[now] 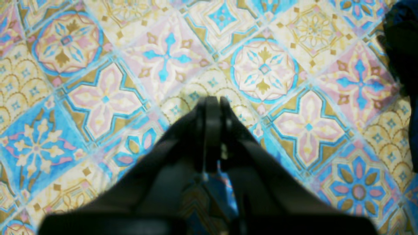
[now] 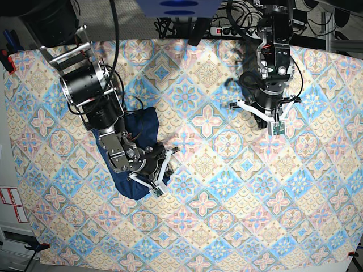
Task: Fold the T-shirt properly
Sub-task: 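Press and tuck the bundle end with the right gripper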
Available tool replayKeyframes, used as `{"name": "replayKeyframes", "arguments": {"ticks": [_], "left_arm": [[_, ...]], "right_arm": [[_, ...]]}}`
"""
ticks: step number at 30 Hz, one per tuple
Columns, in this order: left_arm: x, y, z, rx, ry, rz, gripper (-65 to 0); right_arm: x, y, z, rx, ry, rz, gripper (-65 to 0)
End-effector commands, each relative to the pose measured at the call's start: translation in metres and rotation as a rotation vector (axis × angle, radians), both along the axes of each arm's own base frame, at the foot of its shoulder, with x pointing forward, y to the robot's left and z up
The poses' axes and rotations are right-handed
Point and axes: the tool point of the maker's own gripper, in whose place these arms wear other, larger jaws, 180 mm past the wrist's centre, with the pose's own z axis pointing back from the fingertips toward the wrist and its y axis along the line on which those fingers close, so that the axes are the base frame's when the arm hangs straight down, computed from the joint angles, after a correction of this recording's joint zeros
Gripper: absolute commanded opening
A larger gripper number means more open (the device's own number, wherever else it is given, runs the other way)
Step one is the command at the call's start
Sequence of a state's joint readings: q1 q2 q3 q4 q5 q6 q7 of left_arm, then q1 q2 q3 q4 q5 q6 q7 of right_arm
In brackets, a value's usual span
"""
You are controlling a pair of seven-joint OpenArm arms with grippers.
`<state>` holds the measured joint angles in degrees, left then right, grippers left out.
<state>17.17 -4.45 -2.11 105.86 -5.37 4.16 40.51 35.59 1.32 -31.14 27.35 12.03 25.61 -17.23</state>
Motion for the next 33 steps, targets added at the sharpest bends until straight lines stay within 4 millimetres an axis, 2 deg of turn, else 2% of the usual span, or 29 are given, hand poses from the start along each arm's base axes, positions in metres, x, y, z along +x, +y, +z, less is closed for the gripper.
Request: {"name": "replayKeyframes", "arguments": {"ticks": [1, 3, 6, 9, 13, 15, 17, 23, 26, 30, 33], "left_arm": [[0.006, 0.000, 0.010, 0.004, -0.042, 0.000, -65.0], [0.006, 0.000, 0.010, 0.004, -0.042, 0.000, -65.0], [0.008, 0.000, 0.012, 0.004, -0.046, 0.000, -65.0], [0.008, 0.000, 0.012, 0.004, -0.048, 0.000, -65.0], [0.009, 0.000, 0.012, 0.004, -0.050, 0.000, -65.0], [0.009, 0.000, 0.013, 0.004, -0.051, 0.000, -65.0], [0.012, 0.000, 0.015, 0.004, -0.059, 0.000, -65.0], [0.013, 0.000, 0.016, 0.004, -0.062, 0.000, -65.0], [0.013, 0.000, 0.016, 0.004, -0.062, 0.000, -65.0], [0.013, 0.000, 0.016, 0.004, -0.062, 0.000, -65.0], [0.013, 0.000, 0.016, 0.004, -0.062, 0.000, -65.0]], "right_arm": [[0.025, 0.014, 0.037, 0.041, -0.091, 0.022, -65.0], [0.026, 0.002, 0.046, 0.006, -0.111, 0.035, -65.0], [0.027, 0.001, 0.068, -0.022, -0.160, 0.070, -65.0], [0.022, -0.002, 0.079, -0.049, -0.187, 0.094, -65.0], [0.023, -0.010, 0.080, -0.036, -0.186, 0.061, -65.0], [0.024, -0.019, 0.074, -0.030, -0.164, 0.027, -65.0], [0.020, -0.026, 0.059, -0.037, -0.120, 0.008, -65.0], [0.024, -0.036, 0.042, 0.014, -0.120, -0.048, -64.9], [0.020, -0.044, 0.024, 0.019, -0.080, -0.079, -64.9], [0.027, -0.046, 0.028, 0.059, -0.123, -0.102, -64.8], [0.029, -0.036, 0.026, 0.087, -0.120, -0.112, -64.8]]}}
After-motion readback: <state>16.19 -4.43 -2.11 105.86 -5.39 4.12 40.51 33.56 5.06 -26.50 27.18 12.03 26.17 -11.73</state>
